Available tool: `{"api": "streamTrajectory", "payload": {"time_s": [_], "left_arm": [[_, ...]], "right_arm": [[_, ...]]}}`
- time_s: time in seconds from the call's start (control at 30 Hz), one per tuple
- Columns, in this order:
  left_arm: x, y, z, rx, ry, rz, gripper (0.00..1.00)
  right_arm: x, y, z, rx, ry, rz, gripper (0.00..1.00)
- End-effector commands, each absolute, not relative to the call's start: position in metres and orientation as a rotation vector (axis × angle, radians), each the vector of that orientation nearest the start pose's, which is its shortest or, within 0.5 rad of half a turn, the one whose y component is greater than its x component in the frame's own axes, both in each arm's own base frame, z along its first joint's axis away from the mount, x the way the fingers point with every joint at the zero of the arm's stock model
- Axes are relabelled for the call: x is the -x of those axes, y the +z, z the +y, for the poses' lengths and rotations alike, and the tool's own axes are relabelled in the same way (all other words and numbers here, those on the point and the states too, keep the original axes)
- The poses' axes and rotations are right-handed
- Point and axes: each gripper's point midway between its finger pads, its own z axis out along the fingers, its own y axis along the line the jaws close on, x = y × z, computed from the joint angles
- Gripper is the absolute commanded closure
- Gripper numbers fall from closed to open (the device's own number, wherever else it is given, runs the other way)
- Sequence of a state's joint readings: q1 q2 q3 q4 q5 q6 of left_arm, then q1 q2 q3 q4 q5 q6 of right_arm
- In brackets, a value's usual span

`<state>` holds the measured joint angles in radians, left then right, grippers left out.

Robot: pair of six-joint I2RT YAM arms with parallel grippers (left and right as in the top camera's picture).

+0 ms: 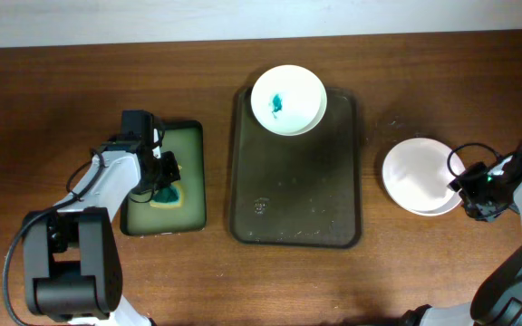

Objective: Clean dirty plates on tray and stack at the side
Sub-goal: 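Lift the bottom plate with the right gripper and stack it on the right plate, then grip the top plate with the right gripper and drag it to tray center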

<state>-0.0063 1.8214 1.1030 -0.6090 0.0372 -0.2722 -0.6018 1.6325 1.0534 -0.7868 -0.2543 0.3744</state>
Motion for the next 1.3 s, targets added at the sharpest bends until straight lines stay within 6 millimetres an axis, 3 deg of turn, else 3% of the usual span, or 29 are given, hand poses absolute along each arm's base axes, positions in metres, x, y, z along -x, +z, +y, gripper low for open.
{"api": "streamTrajectory", "payload": {"time_s": [0.0,0.03,0.1,0.17,0.23,0.3,0.4,0.5,0.6,0.63,0.67,0.7,0.77,0.8,0.87,0.93,0.97,1.0,1.03,1.1,1.17,1.2,1.23,1.27], "left_arm": [[-0.362,0.012,-0.012,0.355,-0.117,2.899,1.00],[-0.361,0.011,-0.012,0.356,-0.116,2.903,1.00],[-0.365,0.012,-0.012,0.354,-0.118,2.890,1.00],[-0.366,0.012,-0.012,0.353,-0.118,2.884,1.00],[-0.366,0.012,-0.012,0.353,-0.119,2.884,1.00],[-0.366,0.012,-0.012,0.352,-0.119,2.883,1.00],[-0.366,0.012,-0.012,0.352,-0.118,2.884,1.00],[-0.366,0.012,-0.012,0.353,-0.118,2.884,1.00],[-0.366,0.012,-0.012,0.353,-0.119,2.884,1.00],[-0.366,0.012,-0.012,0.353,-0.119,2.884,1.00],[-0.366,0.012,-0.012,0.353,-0.119,2.884,1.00],[-0.366,0.012,-0.012,0.353,-0.119,2.884,1.00],[-0.366,0.012,-0.012,0.353,-0.119,2.884,1.00],[-0.366,0.012,-0.012,0.353,-0.118,2.884,1.00],[-0.366,0.012,-0.012,0.353,-0.118,2.884,1.00],[-0.366,0.012,-0.012,0.352,-0.118,2.884,1.00],[-0.366,0.012,-0.012,0.352,-0.118,2.884,1.00],[-0.366,0.012,-0.012,0.352,-0.119,2.883,1.00],[-0.366,0.012,-0.012,0.352,-0.118,2.884,1.00],[-0.366,0.012,-0.012,0.353,-0.118,2.884,1.00],[-0.366,0.012,-0.012,0.352,-0.118,2.884,1.00],[-0.366,0.012,-0.012,0.352,-0.118,2.885,1.00],[-0.366,0.012,-0.012,0.352,-0.119,2.884,1.00],[-0.366,0.012,-0.012,0.352,-0.118,2.884,1.00]], "right_arm": [[-0.321,0.096,-0.117,-1.087,0.552,2.498,0.51],[-0.338,0.123,-0.092,-0.852,0.605,2.479,0.56],[-0.355,0.160,-0.039,-0.500,0.547,2.532,0.61],[-0.364,0.177,0.006,-0.280,0.427,2.619,0.55],[-0.397,0.186,0.050,-0.082,0.296,2.612,0.53],[-0.438,0.170,0.070,-0.022,0.309,2.579,0.52],[-0.493,0.123,0.094,0.053,0.443,2.509,0.52],[-0.519,0.073,0.110,0.080,0.493,2.496,0.52],[-0.530,0.039,0.114,0.026,0.511,2.504,0.53],[-0.530,0.024,0.115,-0.016,0.529,2.523,0.61],[-0.529,0.018,0.116,-0.039,0.535,2.537,0.73],[-0.528,0.016,0.115,-0.044,0.537,2.547,0.96],[-0.523,0.052,0.116,-0.064,0.593,2.523,0.96],[-0.516,0.085,0.110,-0.072,0.572,2.503,0.96],[-0.482,0.141,0.089,-0.150,0.444,2.526,0.96],[-0.440,0.162,0.082,-0.174,0.419,2.611,0.96],[-0.400,0.155,0.079,-0.219,0.403,2.758,0.96],[-0.377,0.140,0.079,-0.278,0.390,2.862,0.96],[-0.350,0.115,0.083,-0.385,0.372,2.971,0.96],[-0.319,0.055,0.100,-0.668,0.371,3.014,0.96],[-0.314,0.029,0.104,-0.917,0.413,2.943,0.96],[-0.317,0.031,0.110,-0.931,0.467,2.930,0.74],[-0.321,0.040,0.113,-0.897,0.503,2.912,0.64],[-0.329,0.057,0.113,-0.757,0.512,2.878,0.59]]}}
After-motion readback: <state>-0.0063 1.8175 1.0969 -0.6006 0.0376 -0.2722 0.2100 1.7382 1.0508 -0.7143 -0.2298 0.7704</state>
